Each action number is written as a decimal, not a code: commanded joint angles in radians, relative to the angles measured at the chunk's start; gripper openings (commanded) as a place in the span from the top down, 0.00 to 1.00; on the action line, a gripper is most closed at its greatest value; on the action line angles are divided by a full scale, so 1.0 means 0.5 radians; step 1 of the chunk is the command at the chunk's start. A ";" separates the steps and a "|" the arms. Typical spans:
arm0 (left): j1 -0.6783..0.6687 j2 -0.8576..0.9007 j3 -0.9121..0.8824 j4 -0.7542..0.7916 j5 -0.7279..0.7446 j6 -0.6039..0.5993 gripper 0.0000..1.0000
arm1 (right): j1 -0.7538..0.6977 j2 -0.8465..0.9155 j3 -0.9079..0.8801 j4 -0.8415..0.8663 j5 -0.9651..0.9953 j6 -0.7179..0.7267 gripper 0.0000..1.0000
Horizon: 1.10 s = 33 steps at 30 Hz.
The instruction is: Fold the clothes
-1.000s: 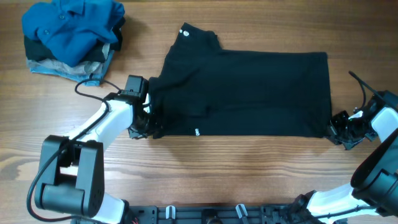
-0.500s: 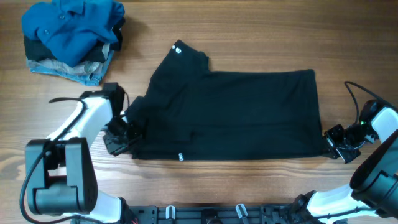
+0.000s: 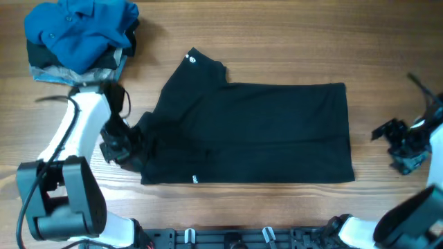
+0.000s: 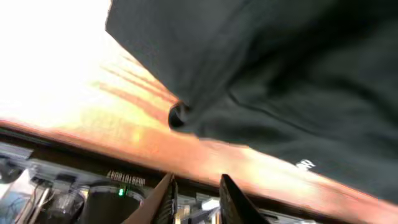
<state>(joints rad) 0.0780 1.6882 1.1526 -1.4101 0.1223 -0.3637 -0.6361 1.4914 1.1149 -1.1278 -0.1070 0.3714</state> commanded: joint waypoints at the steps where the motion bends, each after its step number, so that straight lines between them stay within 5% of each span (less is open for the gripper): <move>1: 0.005 -0.030 0.349 -0.075 0.069 0.093 0.71 | 0.005 -0.197 0.123 0.083 -0.340 -0.249 0.21; 6: -0.085 -0.030 0.560 0.354 0.427 0.343 0.56 | 0.005 -0.282 0.123 0.262 -0.659 -0.269 0.24; 11: -0.292 0.016 0.559 1.086 0.303 0.598 0.39 | 0.006 -0.266 0.123 0.371 -0.718 -0.211 0.25; 14: -0.387 0.097 0.559 1.450 0.062 0.602 0.37 | 0.015 -0.247 0.123 0.383 -0.716 -0.216 0.25; 33: -0.483 0.990 0.561 2.786 0.155 0.623 0.27 | 0.017 -0.240 0.109 0.355 -0.712 -0.218 0.27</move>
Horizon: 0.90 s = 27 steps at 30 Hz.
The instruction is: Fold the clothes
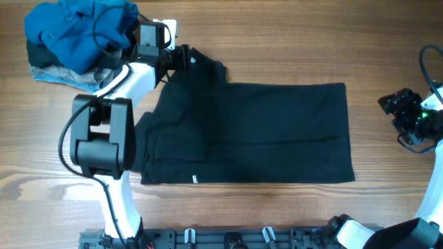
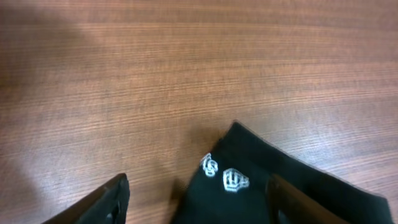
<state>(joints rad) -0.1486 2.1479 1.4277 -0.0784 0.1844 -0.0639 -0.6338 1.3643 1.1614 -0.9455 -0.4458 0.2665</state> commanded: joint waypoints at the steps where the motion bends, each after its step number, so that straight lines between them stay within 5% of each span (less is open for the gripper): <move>1: -0.037 0.088 0.011 0.138 0.034 0.024 0.27 | 0.013 0.014 0.016 -0.011 -0.031 -0.009 0.28; 11: -0.118 0.219 0.011 0.150 0.031 0.024 0.36 | 0.013 0.017 0.016 -0.011 0.022 -0.008 0.29; 16: -0.110 0.221 0.022 0.159 0.006 0.006 0.93 | 0.028 0.022 0.016 0.007 0.021 -0.113 0.28; 27: -0.111 -0.056 0.056 -0.182 -0.165 -0.006 0.96 | 0.397 0.453 0.016 0.364 0.205 -0.407 0.37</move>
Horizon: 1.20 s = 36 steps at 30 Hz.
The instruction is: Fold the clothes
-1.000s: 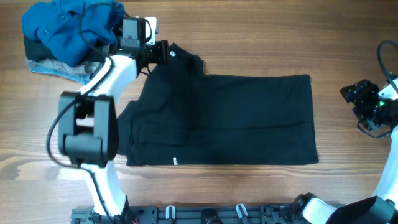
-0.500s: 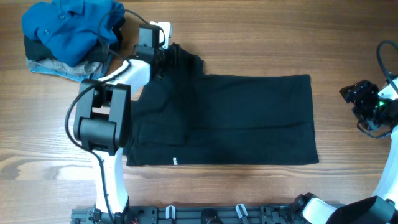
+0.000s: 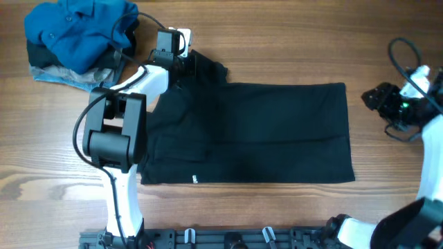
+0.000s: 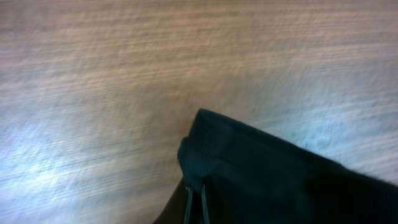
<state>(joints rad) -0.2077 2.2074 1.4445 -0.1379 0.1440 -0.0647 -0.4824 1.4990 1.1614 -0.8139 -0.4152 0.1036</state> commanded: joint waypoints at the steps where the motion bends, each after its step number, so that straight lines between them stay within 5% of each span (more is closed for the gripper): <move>1: 0.008 -0.201 0.022 -0.099 -0.083 -0.005 0.96 | 0.117 0.245 0.016 0.154 0.177 -0.080 0.38; 12: 0.002 -0.347 0.022 -0.356 -0.082 -0.006 0.96 | 0.168 0.829 0.016 0.844 0.222 0.156 0.41; 30: 0.002 -0.394 0.022 -0.439 -0.082 -0.005 0.96 | 0.385 1.051 0.016 0.949 0.391 0.186 0.37; 33: 0.002 -0.394 0.022 -0.439 -0.082 -0.005 0.96 | 0.385 1.057 0.016 0.981 0.405 0.220 0.43; 36: 0.002 -0.394 0.022 -0.439 -0.082 -0.005 0.96 | 0.385 1.057 0.017 1.015 0.405 0.220 0.62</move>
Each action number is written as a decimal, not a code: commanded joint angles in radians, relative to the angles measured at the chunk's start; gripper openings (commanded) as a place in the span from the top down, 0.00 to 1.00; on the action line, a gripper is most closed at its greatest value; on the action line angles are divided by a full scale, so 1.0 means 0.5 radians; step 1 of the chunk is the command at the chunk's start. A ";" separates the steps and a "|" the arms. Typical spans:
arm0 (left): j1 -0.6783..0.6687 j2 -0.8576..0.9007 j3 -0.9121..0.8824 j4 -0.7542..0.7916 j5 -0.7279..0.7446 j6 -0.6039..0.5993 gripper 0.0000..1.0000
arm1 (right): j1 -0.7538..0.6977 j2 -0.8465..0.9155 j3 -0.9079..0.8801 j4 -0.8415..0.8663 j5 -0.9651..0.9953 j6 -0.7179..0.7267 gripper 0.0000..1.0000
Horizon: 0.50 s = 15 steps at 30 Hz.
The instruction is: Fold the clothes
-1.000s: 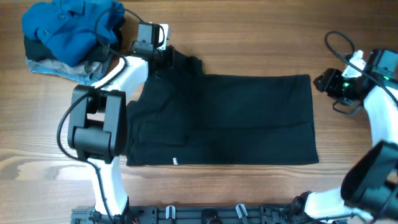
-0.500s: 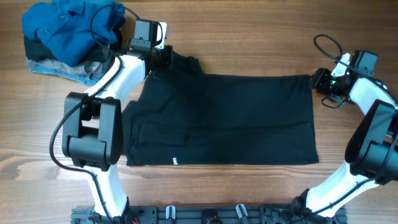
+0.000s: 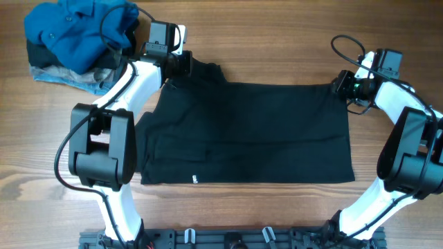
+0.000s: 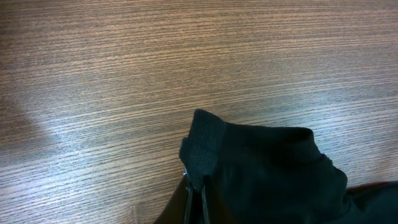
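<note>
A black garment (image 3: 256,131) lies spread flat across the wooden table (image 3: 277,34). My left gripper (image 3: 185,63) is at its far left corner. In the left wrist view this gripper (image 4: 194,186) is shut on a ribbed edge of the garment (image 4: 261,168), and the pinched cloth stands up in a small fold. My right gripper (image 3: 344,86) rests at the garment's far right corner. The overhead view does not show how its jaws stand.
A pile of clothes, blue (image 3: 79,31) on top of dark and grey pieces, sits at the far left corner. A black rail (image 3: 228,238) runs along the near table edge. Cables loop above both arms.
My right gripper moved from the table's right side to the garment's far right corner. My left gripper keeps its hold on the far left corner, now shifted slightly left.
My left gripper was first down at the garment's near left side, with the right arm off to the right. Then the left stood open over the far left corner with its white logo. Then it was shut on that corner. Now both grippers are at the far corners.
</note>
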<state>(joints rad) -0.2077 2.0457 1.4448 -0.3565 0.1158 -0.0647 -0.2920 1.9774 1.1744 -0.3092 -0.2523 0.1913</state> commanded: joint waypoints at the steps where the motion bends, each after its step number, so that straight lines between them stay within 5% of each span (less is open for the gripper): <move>1: 0.002 -0.071 0.021 -0.003 -0.026 -0.005 0.96 | 0.004 0.100 -0.009 0.015 0.080 0.043 0.72; 3: 0.002 -0.072 0.021 -0.002 -0.026 -0.005 0.96 | 0.004 0.099 -0.003 0.036 0.079 0.046 0.93; 4: 0.002 -0.072 0.021 -0.004 -0.026 -0.005 0.96 | 0.004 0.099 0.002 0.034 0.079 0.044 0.96; 15: 0.005 -0.171 0.021 -0.166 -0.067 -0.005 0.96 | -0.021 -0.070 0.011 -0.281 0.079 0.058 0.96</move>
<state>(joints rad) -0.2077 2.0369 1.4448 -0.4049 0.1154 -0.0647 -0.2943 1.9739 1.1858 -0.4065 -0.2340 0.2085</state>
